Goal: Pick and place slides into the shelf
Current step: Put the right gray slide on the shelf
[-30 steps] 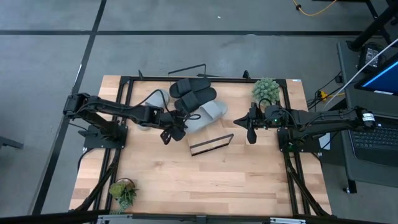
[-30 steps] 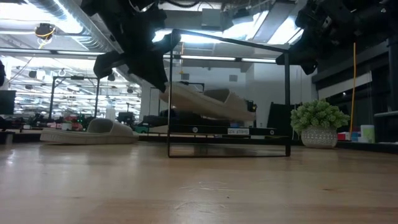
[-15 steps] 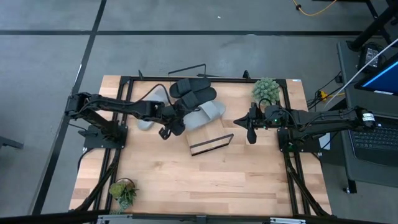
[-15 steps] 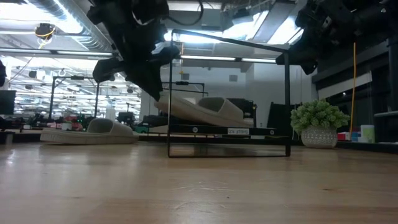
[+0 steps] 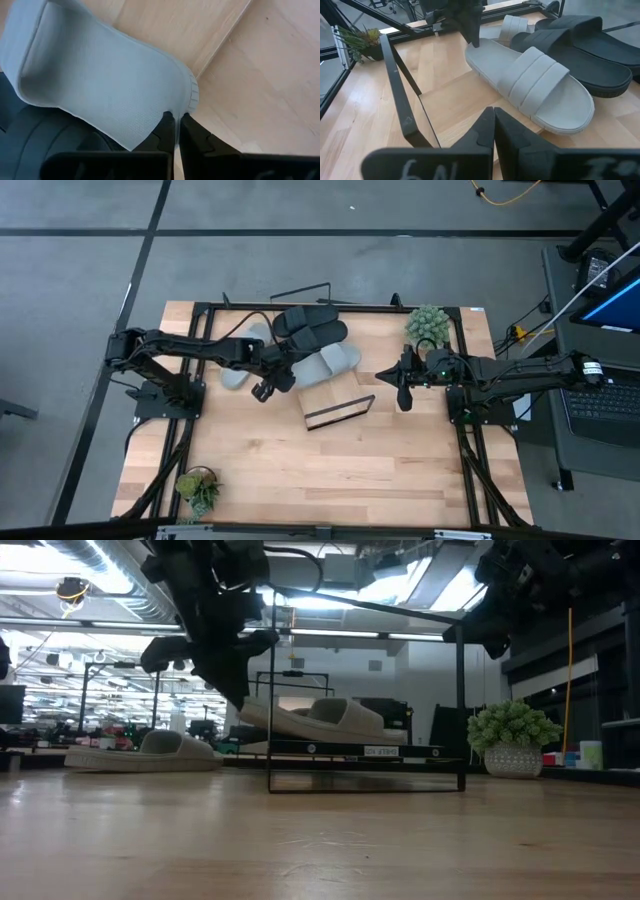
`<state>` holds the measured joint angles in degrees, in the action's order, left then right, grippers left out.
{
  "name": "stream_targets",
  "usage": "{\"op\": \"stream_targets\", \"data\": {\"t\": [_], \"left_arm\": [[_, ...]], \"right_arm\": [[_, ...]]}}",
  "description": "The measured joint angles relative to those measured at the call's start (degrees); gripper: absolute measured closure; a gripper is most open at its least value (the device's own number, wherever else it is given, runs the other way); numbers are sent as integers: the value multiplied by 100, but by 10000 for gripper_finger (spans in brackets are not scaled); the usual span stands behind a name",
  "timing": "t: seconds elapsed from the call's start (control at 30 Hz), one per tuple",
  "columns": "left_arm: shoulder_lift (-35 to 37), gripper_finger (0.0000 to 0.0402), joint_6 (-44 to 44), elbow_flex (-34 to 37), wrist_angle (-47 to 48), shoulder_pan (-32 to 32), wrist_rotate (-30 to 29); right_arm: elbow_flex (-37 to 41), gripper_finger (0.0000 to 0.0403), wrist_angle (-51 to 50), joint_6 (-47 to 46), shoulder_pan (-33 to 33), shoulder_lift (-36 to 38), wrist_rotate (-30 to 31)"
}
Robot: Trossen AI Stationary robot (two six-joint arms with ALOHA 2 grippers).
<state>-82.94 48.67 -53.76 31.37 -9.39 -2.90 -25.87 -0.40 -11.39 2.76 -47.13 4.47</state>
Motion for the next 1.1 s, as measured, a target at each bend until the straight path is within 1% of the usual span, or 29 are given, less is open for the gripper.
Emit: {"op": "stream_targets", "data": {"t": [0.23,0.47,0.57,0.8,0.93,1.1], "left_arm": [[-79,399,-53,-4,63,-8,21],[-166,398,-189,-4,172,-25,-212],[-155,385,-293,-4,175,-37,-295],[-155,355,-349,-2,201,-41,-939],[-155,350,-359,-2,174,-42,-970],[-155,349,-697,-2,171,-48,-981]], "right_arm": [[0,392,10,-1,-1,0,0],[0,392,8,-3,-2,-1,-1],[0,392,8,-4,-2,-2,-2],[0,392,2,-8,-1,-2,-2],[0,392,0,-8,-2,-2,-2],[0,392,-3,-8,-2,-2,-2]]}}
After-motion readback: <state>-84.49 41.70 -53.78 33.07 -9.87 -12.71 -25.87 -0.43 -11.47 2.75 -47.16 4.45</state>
